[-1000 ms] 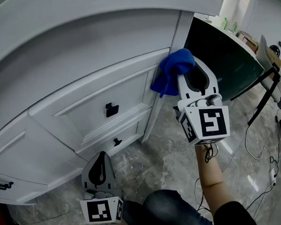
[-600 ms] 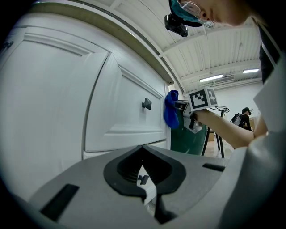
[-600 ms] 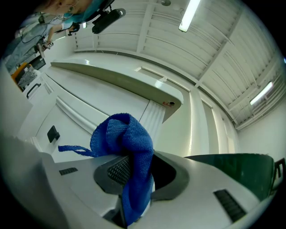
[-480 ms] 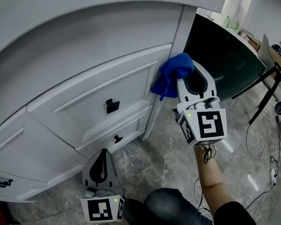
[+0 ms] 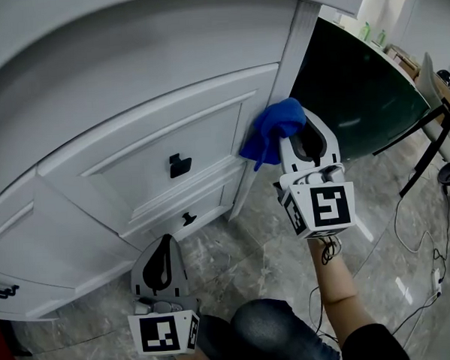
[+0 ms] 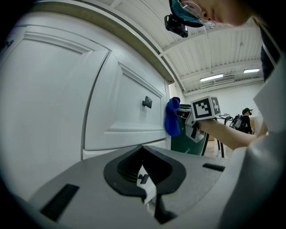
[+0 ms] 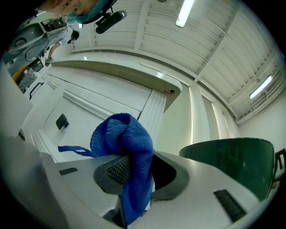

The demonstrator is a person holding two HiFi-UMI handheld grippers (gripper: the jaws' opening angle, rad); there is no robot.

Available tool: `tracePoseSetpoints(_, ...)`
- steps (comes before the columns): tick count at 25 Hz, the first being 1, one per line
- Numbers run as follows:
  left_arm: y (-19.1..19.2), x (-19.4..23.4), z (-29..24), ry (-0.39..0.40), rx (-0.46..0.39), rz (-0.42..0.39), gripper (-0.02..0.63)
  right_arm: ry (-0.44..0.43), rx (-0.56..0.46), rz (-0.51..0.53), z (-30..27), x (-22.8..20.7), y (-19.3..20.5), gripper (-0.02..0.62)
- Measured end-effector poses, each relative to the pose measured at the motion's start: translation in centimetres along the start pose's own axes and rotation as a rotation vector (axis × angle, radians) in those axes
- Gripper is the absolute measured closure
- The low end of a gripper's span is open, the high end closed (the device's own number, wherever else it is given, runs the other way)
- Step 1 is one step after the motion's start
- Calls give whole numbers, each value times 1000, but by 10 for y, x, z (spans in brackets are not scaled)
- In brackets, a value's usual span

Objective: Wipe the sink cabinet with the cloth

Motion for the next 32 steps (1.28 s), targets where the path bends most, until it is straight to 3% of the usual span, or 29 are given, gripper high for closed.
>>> tracePoseSetpoints(32, 6, -7, -5, 5, 25, -22, 606, -23, 45, -45, 12, 25, 60, 482)
Point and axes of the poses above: the fingertips, and each gripper's own axes: z backward along the fingers, x to its left, y out of its underside, the point moved 2 cm from there along z, backward along the fingers, and after that the axes turned 14 degrees about -y, right-handed, at the moved point
